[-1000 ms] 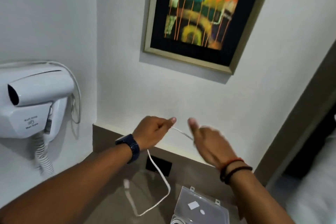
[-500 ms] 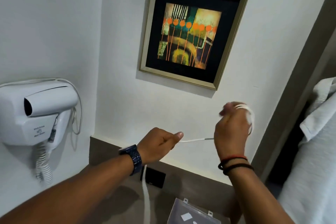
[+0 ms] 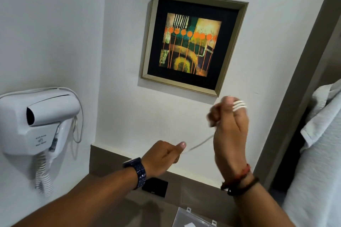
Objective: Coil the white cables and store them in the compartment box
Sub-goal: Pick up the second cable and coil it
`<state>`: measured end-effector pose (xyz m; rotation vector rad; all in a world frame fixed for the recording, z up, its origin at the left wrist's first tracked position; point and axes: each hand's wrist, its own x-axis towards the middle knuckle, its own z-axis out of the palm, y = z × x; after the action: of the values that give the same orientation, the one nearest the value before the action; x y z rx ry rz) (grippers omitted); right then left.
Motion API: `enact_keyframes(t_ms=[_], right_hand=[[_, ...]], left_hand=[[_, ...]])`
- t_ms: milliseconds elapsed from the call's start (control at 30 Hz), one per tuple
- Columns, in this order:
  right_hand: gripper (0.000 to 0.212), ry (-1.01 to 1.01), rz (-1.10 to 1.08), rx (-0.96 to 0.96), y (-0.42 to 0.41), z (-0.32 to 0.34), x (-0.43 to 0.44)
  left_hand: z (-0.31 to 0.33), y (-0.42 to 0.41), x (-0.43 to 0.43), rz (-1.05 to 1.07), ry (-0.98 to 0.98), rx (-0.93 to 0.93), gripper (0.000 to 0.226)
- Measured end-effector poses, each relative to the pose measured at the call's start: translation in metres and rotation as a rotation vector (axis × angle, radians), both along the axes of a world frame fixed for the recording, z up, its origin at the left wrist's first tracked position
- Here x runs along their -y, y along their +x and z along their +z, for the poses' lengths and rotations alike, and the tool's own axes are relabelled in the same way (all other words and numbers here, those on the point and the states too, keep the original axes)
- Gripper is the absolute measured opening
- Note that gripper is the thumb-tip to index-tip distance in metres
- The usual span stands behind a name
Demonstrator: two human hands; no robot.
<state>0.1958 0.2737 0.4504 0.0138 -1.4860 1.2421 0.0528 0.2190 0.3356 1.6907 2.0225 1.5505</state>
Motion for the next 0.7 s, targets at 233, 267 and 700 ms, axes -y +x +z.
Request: enact_keyframes(t_ms=[233, 267, 700], right_hand=[[0.046, 0.682, -0.664, 1.223, -0.006, -0.058, -0.047], [0.056, 0.557, -0.352, 1.28, -0.004, -0.064, -0.038], [0.037, 0.041, 0.227, 0.134, -0.007, 0.003, 0.027]], left_hand=[[0.035, -0.024, 0.016, 0.18, 0.193, -0.186, 0.066], [0.039, -0.031, 0.015, 0.228, 0.216, -0.178, 0.065], [-0.006, 0.006, 0.006, -0.078, 0.041, 0.085, 0.062]])
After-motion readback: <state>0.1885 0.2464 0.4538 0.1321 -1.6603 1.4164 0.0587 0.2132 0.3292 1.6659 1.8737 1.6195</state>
